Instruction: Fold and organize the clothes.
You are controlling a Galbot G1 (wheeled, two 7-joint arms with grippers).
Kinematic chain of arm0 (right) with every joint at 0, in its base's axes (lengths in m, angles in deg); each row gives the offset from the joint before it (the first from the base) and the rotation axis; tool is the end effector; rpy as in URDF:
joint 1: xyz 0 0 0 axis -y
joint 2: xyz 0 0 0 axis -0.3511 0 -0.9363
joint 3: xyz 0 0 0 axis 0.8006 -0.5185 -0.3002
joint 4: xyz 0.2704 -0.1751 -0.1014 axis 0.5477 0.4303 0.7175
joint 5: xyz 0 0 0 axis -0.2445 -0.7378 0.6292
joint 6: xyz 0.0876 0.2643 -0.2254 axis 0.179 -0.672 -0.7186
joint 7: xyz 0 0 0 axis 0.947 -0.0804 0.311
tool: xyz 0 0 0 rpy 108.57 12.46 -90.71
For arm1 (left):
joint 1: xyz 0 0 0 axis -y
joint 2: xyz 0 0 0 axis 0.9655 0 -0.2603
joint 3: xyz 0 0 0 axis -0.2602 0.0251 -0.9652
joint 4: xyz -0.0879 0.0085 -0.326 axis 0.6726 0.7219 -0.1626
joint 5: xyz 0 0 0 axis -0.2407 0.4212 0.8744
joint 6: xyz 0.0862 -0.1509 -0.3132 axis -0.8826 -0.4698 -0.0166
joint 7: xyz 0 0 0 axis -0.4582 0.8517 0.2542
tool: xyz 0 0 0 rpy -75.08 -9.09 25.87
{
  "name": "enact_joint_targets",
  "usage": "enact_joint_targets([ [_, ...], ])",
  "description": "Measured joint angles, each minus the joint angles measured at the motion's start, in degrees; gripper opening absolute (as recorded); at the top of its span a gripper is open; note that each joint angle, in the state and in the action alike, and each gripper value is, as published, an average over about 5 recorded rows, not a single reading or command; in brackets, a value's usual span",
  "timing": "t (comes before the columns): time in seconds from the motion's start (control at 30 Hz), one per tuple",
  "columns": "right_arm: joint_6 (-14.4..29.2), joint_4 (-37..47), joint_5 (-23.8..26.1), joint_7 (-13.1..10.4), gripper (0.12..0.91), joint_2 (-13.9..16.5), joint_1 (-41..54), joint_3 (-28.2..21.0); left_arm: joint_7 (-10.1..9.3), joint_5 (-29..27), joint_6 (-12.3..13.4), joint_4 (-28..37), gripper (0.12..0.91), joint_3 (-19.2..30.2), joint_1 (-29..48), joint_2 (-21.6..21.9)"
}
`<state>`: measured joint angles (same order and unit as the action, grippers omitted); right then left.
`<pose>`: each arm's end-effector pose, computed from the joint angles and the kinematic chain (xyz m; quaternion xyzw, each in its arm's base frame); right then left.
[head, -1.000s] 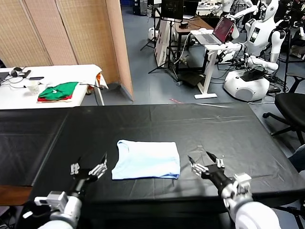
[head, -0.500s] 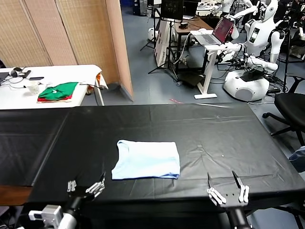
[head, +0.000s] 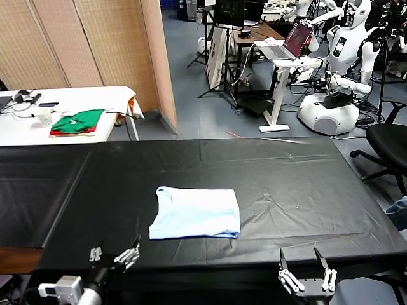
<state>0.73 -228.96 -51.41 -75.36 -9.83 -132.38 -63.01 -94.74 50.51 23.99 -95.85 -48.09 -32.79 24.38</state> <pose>0.0467 -0.0122 -0.2392 -0.0217 -0.9928 0.0445 0.1088 0.1191 0.0530 -0.2302 -0.0281 -0.9751 0.0212 0.2189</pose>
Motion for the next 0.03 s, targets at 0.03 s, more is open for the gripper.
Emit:
enact_joint_targets([
  [0.03, 0.01, -0.01, 0.01, 0.0, 0.907, 0.0, -0.04, -0.01, 0.0, -0.01, -0.01, 0.0, 0.907, 0.0, -0.01, 0.0],
])
